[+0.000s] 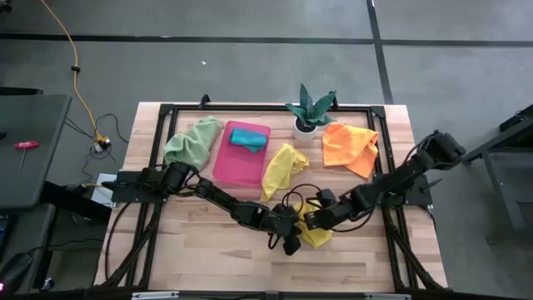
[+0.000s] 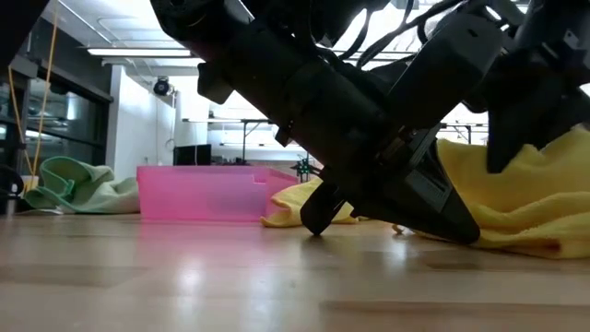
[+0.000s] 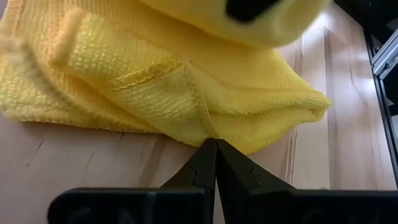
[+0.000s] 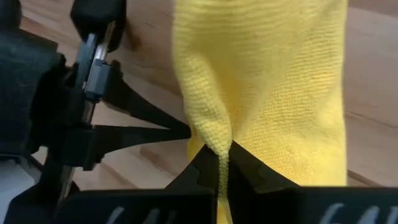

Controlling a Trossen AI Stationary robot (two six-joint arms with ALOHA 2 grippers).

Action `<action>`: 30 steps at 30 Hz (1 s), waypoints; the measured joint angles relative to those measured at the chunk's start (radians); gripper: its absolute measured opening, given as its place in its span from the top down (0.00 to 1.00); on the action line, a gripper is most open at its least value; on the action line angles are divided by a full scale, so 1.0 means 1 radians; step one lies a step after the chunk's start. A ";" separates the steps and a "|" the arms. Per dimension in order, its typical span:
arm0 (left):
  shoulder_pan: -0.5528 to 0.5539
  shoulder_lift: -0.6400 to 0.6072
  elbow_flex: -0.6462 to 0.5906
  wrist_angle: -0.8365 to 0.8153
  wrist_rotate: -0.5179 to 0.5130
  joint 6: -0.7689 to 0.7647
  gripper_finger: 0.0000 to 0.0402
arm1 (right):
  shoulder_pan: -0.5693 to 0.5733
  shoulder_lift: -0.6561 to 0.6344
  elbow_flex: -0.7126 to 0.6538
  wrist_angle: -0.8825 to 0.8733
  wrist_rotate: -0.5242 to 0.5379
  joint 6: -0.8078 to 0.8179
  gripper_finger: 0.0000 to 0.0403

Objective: Fold microfiber towels
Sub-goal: Fold the bottom yellow microfiber cloth

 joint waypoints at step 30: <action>0.001 0.000 0.000 -0.011 0.011 -0.002 1.00 | 0.011 -0.131 0.000 0.100 -0.058 -0.202 0.55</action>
